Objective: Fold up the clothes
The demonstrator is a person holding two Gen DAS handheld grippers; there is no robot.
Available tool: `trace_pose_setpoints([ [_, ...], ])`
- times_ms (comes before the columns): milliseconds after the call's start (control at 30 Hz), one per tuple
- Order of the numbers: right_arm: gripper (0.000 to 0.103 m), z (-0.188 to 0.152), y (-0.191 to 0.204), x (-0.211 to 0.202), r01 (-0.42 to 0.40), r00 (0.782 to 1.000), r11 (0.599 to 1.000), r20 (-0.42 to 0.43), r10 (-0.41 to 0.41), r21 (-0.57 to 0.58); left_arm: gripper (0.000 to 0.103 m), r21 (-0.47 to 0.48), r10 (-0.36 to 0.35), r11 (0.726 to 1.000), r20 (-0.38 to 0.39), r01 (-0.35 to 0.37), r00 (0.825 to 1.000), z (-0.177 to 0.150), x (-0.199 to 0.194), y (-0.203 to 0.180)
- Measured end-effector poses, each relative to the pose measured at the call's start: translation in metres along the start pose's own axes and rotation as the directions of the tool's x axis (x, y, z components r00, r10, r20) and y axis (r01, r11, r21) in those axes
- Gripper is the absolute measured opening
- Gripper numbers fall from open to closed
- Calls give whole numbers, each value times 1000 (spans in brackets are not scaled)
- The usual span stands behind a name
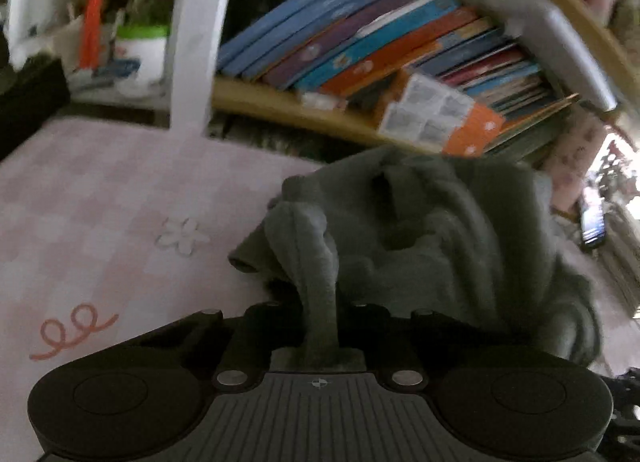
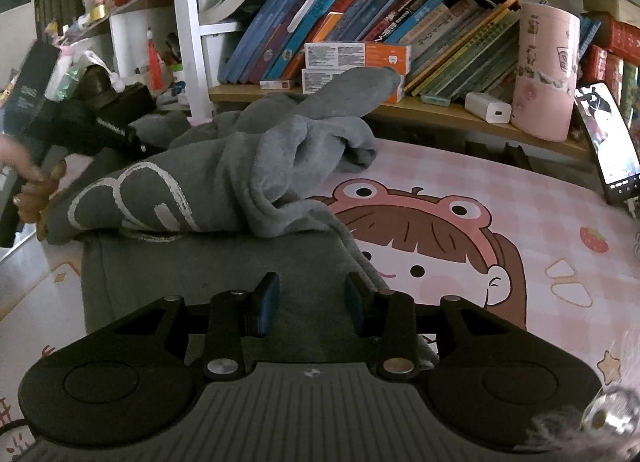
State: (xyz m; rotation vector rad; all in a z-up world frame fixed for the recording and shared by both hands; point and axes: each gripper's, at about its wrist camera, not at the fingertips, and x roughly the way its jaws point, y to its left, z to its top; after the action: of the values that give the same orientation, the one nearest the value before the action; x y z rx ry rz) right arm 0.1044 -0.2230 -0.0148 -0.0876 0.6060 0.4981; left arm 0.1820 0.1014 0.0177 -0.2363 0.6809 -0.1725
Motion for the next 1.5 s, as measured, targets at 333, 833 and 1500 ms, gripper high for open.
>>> trace_pose_setpoints([
  [333,34,-1,1,0,-13,1000,1000,5,13,-6,16,-452,158,879,580,154,799,-39,-134,77],
  [833,51,3,3,-10,-28,999,999,38,29,-28,66,-509,422,824,258,-249,869,-89,-138,101],
  [1500,58,1,4,-25,-98,994,994,43,100,-49,71,-38,206,978,322,-205,924,-26,-116,3],
])
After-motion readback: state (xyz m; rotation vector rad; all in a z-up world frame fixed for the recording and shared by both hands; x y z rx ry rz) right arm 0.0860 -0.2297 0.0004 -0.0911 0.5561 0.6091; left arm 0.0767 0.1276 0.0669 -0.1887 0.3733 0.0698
